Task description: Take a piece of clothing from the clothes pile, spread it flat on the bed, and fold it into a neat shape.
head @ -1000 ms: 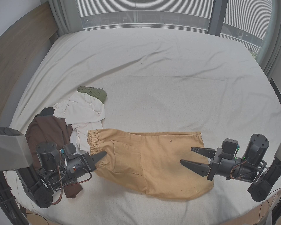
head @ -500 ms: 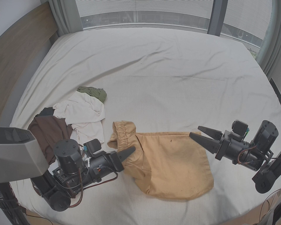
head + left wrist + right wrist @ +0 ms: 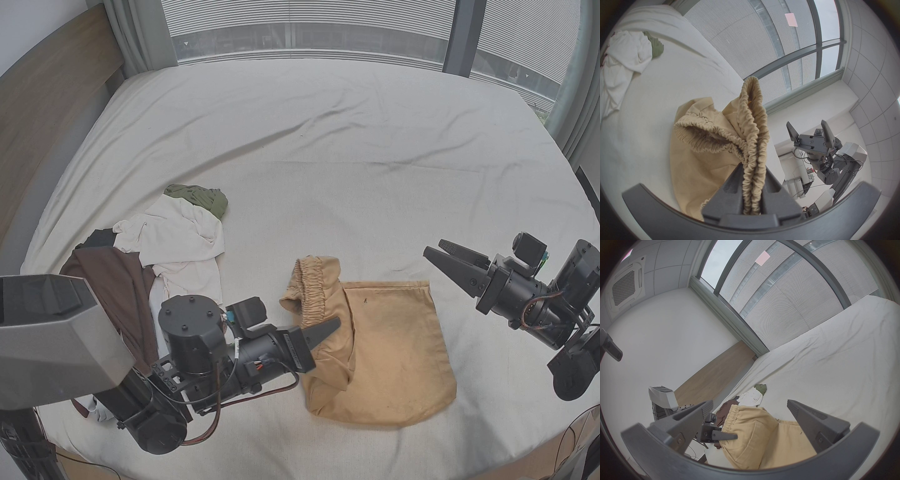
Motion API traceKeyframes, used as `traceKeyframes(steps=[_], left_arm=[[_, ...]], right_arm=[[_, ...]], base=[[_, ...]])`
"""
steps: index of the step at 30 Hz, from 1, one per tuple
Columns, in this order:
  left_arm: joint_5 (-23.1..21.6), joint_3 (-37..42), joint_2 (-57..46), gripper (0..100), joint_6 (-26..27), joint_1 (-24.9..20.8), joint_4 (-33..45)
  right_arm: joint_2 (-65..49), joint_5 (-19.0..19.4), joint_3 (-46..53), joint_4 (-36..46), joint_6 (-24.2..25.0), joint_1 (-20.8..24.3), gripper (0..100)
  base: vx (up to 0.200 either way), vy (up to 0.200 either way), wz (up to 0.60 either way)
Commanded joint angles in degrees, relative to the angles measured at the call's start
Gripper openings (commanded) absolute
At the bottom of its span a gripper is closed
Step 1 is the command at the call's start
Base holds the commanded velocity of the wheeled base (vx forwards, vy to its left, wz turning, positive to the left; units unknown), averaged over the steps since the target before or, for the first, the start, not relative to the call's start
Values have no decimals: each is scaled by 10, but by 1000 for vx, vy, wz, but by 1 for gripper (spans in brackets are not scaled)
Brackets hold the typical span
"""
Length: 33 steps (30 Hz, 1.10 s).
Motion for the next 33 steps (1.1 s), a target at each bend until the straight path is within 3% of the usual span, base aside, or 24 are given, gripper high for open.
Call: traceKeyframes(steps=[1,12,32,33], left_arm=[[-1,-21,9,0,-4,-22,13],[1,-77,53,0,-5,-57,46],[6,-130,91,0,-4,-64,80],[6,-132,92,100,-4,-64,80]], right_arm=[[-3,0,-2,-1,0,-2,100],[-11,-1,-11,4,8,-15,100],[-28,0,-16,7,15,-23,100],[-28,0,-16,7,15,-23,100]], base=[[0,0,0],[0,0,0],[0,0,0],[0,0,0]])
